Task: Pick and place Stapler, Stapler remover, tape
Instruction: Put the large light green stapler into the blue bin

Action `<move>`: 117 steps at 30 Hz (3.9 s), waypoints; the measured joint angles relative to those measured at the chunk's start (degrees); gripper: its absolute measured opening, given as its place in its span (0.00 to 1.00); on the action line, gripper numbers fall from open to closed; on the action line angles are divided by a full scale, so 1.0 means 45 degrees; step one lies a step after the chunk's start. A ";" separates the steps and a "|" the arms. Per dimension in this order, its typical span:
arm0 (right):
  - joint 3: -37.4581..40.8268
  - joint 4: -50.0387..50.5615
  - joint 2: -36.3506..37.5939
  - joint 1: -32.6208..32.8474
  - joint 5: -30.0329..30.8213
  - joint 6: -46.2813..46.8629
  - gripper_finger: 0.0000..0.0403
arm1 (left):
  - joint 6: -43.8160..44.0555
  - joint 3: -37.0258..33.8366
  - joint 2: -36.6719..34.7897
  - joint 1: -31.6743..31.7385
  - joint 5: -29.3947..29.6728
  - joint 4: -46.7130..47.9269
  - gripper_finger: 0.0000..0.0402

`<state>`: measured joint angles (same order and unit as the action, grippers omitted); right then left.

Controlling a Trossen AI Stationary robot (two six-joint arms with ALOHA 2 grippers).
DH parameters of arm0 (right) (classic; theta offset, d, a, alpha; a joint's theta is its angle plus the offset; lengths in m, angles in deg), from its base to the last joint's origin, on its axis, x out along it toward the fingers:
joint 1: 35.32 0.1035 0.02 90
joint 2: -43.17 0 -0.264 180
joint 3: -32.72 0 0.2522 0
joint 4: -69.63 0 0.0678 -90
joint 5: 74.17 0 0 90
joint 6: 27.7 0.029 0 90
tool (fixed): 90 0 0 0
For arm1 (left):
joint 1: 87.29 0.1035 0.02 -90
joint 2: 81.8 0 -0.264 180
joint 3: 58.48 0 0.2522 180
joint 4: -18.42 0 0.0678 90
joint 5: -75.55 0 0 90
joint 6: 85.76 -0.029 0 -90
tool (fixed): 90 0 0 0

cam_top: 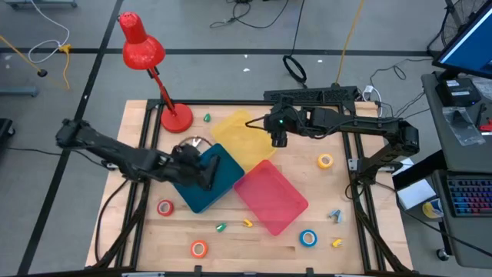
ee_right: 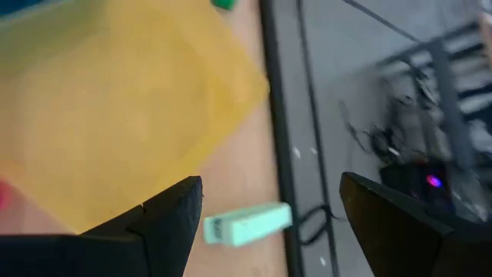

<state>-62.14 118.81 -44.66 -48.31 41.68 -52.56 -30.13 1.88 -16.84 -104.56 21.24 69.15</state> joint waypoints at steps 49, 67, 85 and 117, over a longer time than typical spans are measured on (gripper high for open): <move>-0.0005 -0.0715 -0.3931 -0.5121 -0.3477 1.1865 0.74 | -0.1686 0.0016 -0.3923 0.0072 0.1422 -0.0267 0.44; 0.0000 -0.0869 -0.5652 -0.5208 -0.3441 1.2666 0.74 | -0.2773 0.0016 -0.3913 0.0071 0.1426 -0.0263 0.44; 0.0000 -0.0861 -0.5683 -0.5291 -0.3441 1.2710 0.34 | -0.3099 0.0011 -0.3913 0.0071 0.1422 -0.0263 0.44; 0.0005 -0.0593 0.0214 -0.3682 -0.3038 0.8723 0.29 | -0.4468 -0.0027 -0.3743 0.0944 0.1161 -0.1901 0.44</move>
<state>-62.12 116.14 -43.70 -64.88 28.01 -13.30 -50.23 1.76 -33.68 -100.32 26.46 60.60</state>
